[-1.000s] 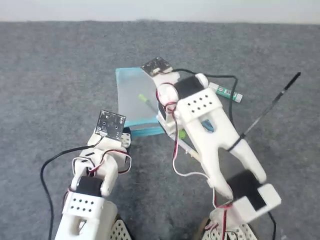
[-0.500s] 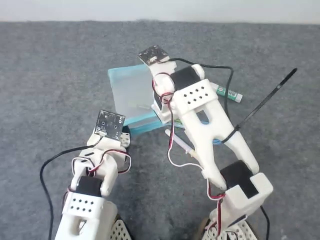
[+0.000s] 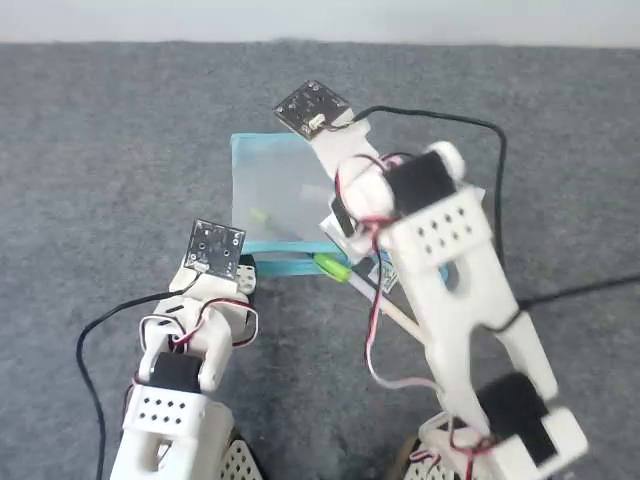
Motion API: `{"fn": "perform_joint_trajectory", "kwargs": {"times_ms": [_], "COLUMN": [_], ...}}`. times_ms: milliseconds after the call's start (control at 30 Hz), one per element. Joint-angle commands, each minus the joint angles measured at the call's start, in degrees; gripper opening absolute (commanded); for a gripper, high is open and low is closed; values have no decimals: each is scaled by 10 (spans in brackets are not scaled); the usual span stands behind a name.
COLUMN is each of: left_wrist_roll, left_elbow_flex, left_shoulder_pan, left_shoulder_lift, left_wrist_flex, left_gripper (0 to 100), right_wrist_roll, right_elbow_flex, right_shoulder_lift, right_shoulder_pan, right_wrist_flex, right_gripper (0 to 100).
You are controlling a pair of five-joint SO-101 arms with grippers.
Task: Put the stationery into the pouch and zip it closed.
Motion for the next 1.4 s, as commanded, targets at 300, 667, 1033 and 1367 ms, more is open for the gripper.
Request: {"fn": "perform_joint_trajectory", "kwargs": {"times_ms": [300, 667, 1033, 1367], "left_wrist_roll": [58, 20, 33, 12], "left_elbow_flex": [-48, -54, -82, -95], "left_shoulder_pan": [-136, -136, -162, -176], "left_shoulder_lift": [3, 4, 7, 7], "left_wrist_flex": [3, 2, 41, 53], "left_gripper": [12, 12, 11, 11], "right_wrist_roll": [6, 2, 1, -44], "right_elbow_flex": [127, 310, 448, 526], "right_shoulder_lift": [-61, -61, -61, -61], "right_shoulder_pan": [120, 169, 168, 169], "right_wrist_flex": [-50, -202, -349, -441], "right_gripper": [210, 210, 210, 210]}}
